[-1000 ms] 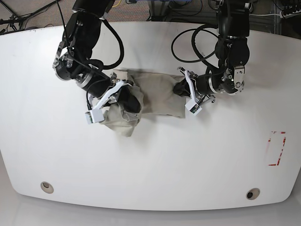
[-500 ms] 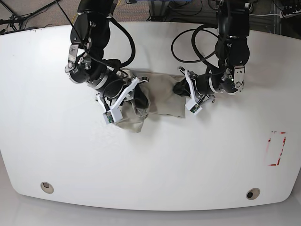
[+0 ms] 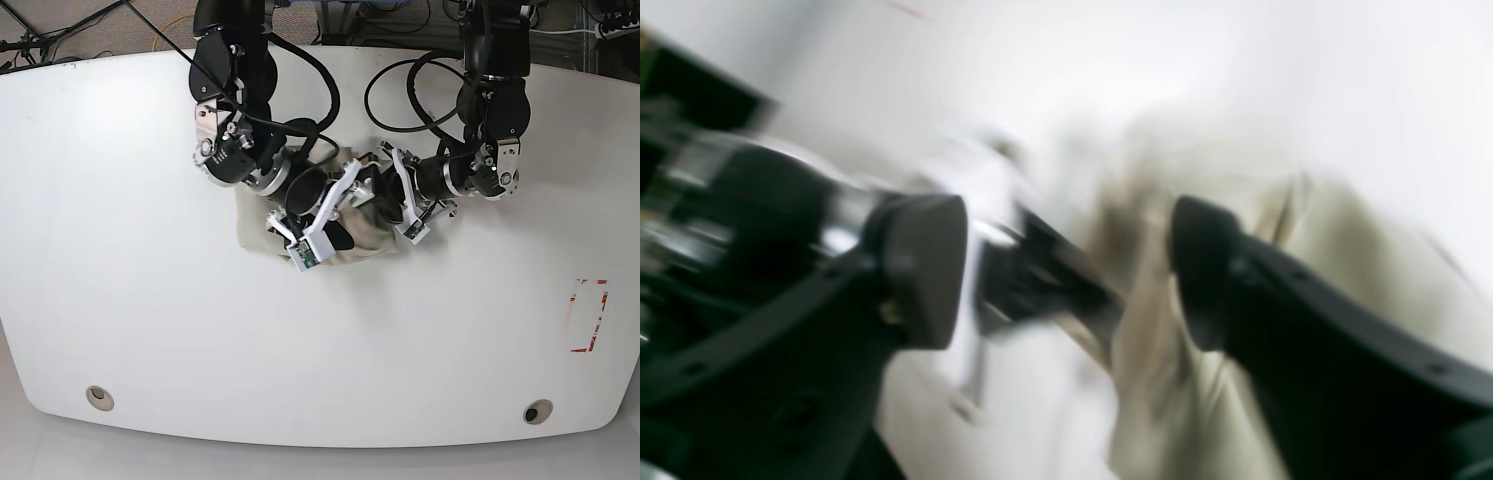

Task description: Fold the T-shirt properly

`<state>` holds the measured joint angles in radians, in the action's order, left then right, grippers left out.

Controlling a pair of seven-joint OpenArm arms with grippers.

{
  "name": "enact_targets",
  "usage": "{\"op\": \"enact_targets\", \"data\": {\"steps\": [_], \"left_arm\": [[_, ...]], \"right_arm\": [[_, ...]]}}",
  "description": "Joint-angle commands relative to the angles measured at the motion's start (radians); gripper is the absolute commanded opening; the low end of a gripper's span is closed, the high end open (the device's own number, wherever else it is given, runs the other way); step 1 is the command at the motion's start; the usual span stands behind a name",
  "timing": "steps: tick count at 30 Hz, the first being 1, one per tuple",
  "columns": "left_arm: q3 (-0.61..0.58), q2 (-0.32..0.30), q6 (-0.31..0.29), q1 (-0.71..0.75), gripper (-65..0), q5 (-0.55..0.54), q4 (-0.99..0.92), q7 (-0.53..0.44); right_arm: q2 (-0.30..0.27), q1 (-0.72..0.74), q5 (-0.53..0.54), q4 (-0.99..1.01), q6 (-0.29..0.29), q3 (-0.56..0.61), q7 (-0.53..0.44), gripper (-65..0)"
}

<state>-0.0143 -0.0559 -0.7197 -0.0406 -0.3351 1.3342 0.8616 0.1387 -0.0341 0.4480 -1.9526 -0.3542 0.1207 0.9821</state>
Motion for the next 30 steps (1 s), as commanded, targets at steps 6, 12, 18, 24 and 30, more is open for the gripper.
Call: {"op": "enact_targets", "data": {"steps": [6,12,18,24,30], "left_arm": [[-0.008,-0.009,0.022,0.034,-65.0,0.182,-0.037,0.203],[-0.006,-0.009,0.022,0.021,-65.0,0.173,-0.034,0.203],[-0.005,-0.015,0.022,0.003,-49.6,0.060,0.006,0.204],[-0.005,-0.019,0.022,-0.020,-37.1,-0.014,0.078,0.209],[-0.005,-0.040,0.022,-0.035,-30.1,-0.020,0.218,0.258]], "right_arm": [[-0.017,0.027,0.004,-0.008,0.042,-0.009,-0.061,-13.2],[-0.086,0.020,0.010,-0.047,0.042,-0.026,-0.064,-13.3],[-0.161,0.004,0.010,-0.049,0.042,-0.029,-0.068,-15.9],[-0.181,-0.016,0.011,-0.049,0.040,-0.086,-0.068,-29.2],[-0.196,-0.051,0.011,-0.049,0.024,-0.151,-0.068,-57.7]]}}
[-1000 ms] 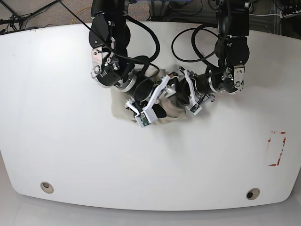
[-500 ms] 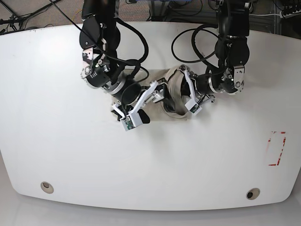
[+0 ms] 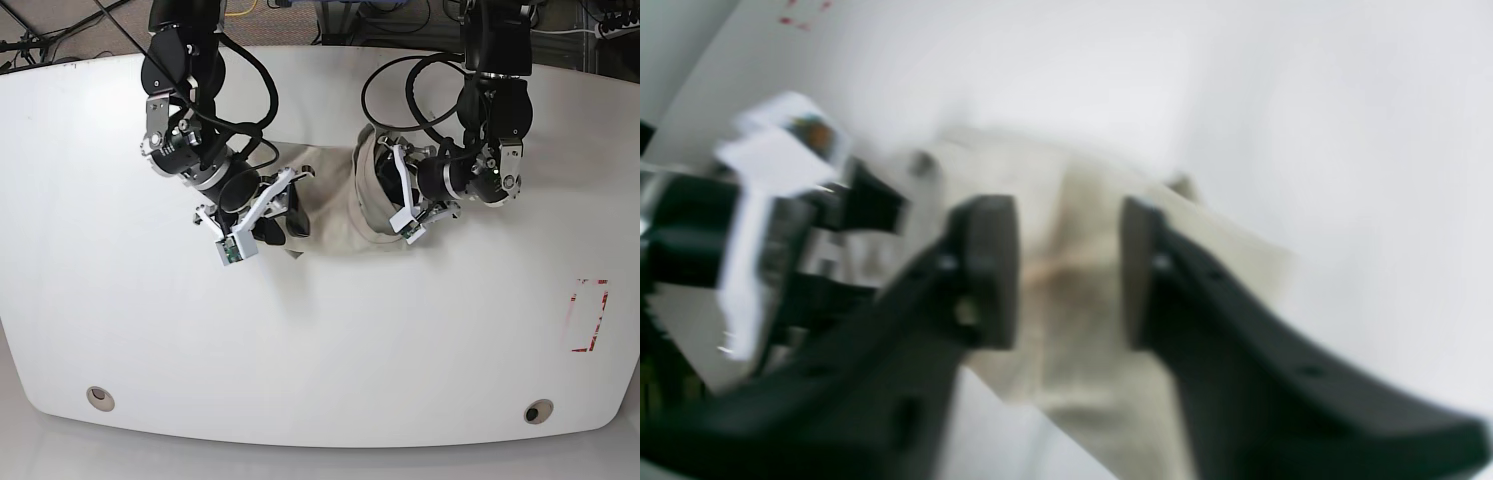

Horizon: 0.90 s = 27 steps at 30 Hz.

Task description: Fold the T-shirt properly

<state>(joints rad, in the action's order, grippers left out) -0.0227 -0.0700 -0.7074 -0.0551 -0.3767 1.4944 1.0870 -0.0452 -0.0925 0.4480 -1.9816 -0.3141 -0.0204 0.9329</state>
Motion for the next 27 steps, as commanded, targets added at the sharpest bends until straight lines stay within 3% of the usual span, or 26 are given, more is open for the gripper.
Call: {"op": "enact_targets", "data": {"steps": [1,4,8,14,23,27], "left_arm": [[0.004,-0.032,0.009,-0.028,-30.4,0.020,0.084,0.046],[0.005,-0.037,0.009,-0.047,-30.4,0.020,0.163,0.098],[0.048,-0.070,0.009,-0.061,-30.1,0.020,0.283,0.164],[0.148,-0.087,0.009,-0.121,-30.1,0.018,0.404,0.238],[0.389,-0.086,0.009,-0.190,-30.3,0.020,0.453,0.249],[0.404,-0.080,0.009,-0.177,-30.3,0.017,0.458,0.249]], "right_arm": [[-0.017,0.006,0.011,-0.018,-0.026,-0.014,-0.019,-62.5],[-0.028,-0.006,0.011,-0.015,-0.044,-0.019,-0.018,-65.0],[-0.028,-0.033,0.010,-0.020,-0.050,-0.023,-0.018,-60.9],[-0.028,-0.045,0.007,-0.020,-0.050,-0.033,-0.018,-60.6],[-0.028,-0.063,0.010,-0.022,-0.052,-0.025,-0.016,-60.6],[-0.026,-0.056,0.010,-0.022,-0.052,-0.022,-0.016,-60.6]]}}
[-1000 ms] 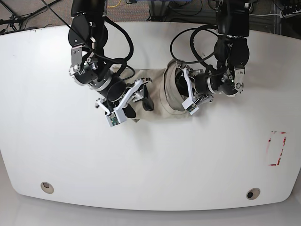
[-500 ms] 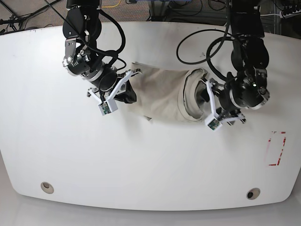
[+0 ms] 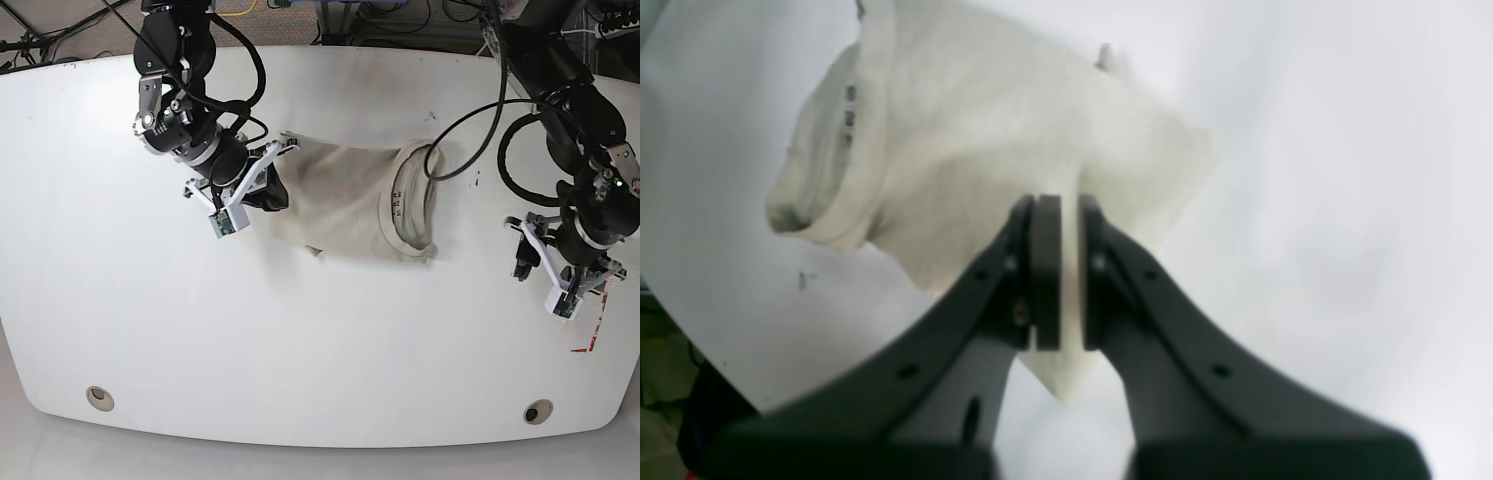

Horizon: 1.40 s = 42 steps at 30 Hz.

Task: Fold the T-shirt properly
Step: 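Release the left gripper and regrasp the bundle's collar end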

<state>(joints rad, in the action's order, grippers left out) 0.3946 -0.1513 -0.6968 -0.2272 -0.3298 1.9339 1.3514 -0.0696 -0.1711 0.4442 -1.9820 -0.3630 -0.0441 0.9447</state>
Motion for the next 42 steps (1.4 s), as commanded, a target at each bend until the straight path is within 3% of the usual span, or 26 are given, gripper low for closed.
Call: {"op": "enact_targets", "data": {"steps": [1,6,12,22,31,42], "left_arm": [[-0.023,0.002,-0.001,0.007,-30.4,-0.033,0.020,-0.016],[-0.085,0.035,-0.001,0.076,-30.4,-0.094,0.020,-0.017],[-0.165,0.121,-0.001,0.174,-31.9,-0.128,0.020,-0.068],[-0.328,0.144,-0.001,0.334,-59.2,-0.082,0.012,-0.260],[-0.449,0.135,0.019,0.443,-60.3,-0.012,-0.003,-0.419],[-0.458,0.092,0.021,0.418,-60.3,-0.009,-0.089,-0.422]], "right_arm": [[0.000,0.031,0.014,-0.021,-0.005,0.003,-0.028,-60.6],[-0.002,0.069,0.008,-0.013,-0.020,0.049,-0.029,-60.6],[-0.008,0.140,-0.003,0.029,-0.015,0.056,-0.029,-60.7],[-0.026,0.235,-0.124,0.171,-0.043,0.060,-0.054,-60.7],[-0.019,0.239,-0.127,0.319,-0.074,0.063,-0.168,-60.7],[-0.009,0.250,-0.130,0.502,-0.067,0.163,-0.362,-60.7]]}}
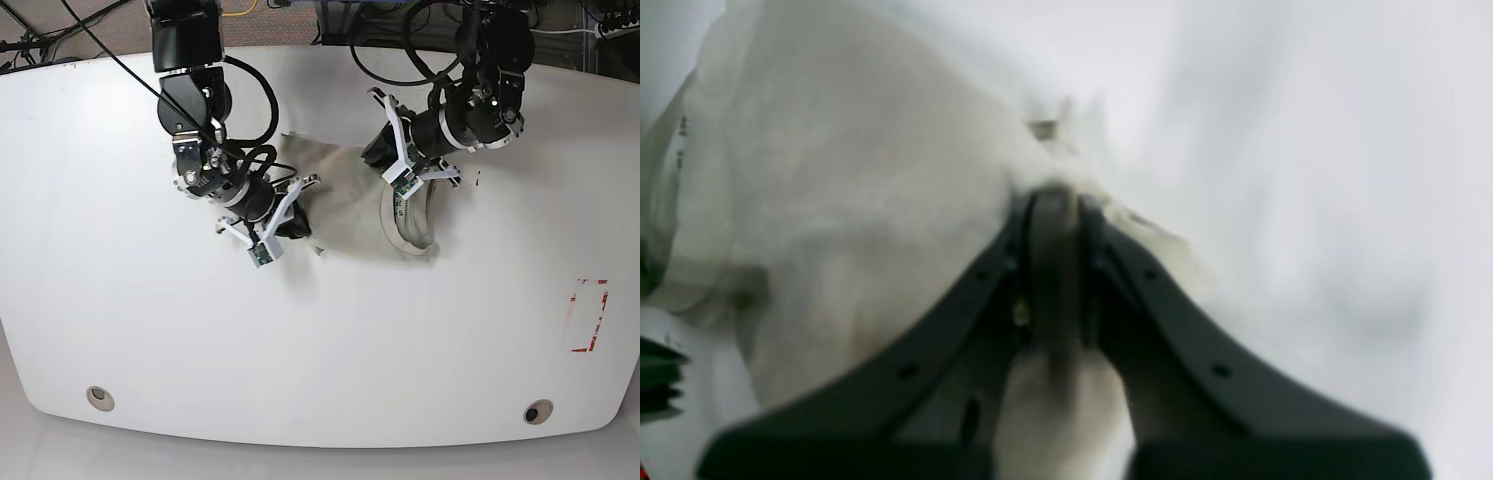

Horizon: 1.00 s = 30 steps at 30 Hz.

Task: Fold the T-shirt properly
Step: 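Release the left gripper and regrasp the bundle's collar end, then pinch the bundle with both grippers and rotate it toward the left arm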

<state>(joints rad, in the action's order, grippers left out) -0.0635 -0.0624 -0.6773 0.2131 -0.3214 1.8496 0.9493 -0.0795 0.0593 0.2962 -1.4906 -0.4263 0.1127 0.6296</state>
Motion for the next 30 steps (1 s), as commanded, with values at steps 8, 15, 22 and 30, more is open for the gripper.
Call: {"op": "enact_targets", "data": {"steps": [8,15,22,30], "left_arm": [[0.001,-0.043,-0.003,-0.086,-60.3,-0.017,-0.115,-0.020],[0.001,-0.112,-0.005,-0.103,-60.3,-0.022,-0.124,-0.022],[0.001,-0.150,-0.005,-0.177,-60.3,-0.018,-0.156,-0.022],[0.001,-0.165,-0.005,-0.268,-60.3,-0.018,-0.230,-0.022]], "right_arm": [[-0.007,0.017,-0.036,0.104,-0.009,0.009,-0.150,-60.7],[-0.021,-0.042,-0.056,0.095,-0.010,0.006,-0.165,-60.7],[-0.052,-0.121,-0.048,0.018,-0.009,0.006,-0.167,-60.7],[-0.049,-0.235,-0.055,-0.092,-0.001,0.006,-0.161,-60.7]]}}
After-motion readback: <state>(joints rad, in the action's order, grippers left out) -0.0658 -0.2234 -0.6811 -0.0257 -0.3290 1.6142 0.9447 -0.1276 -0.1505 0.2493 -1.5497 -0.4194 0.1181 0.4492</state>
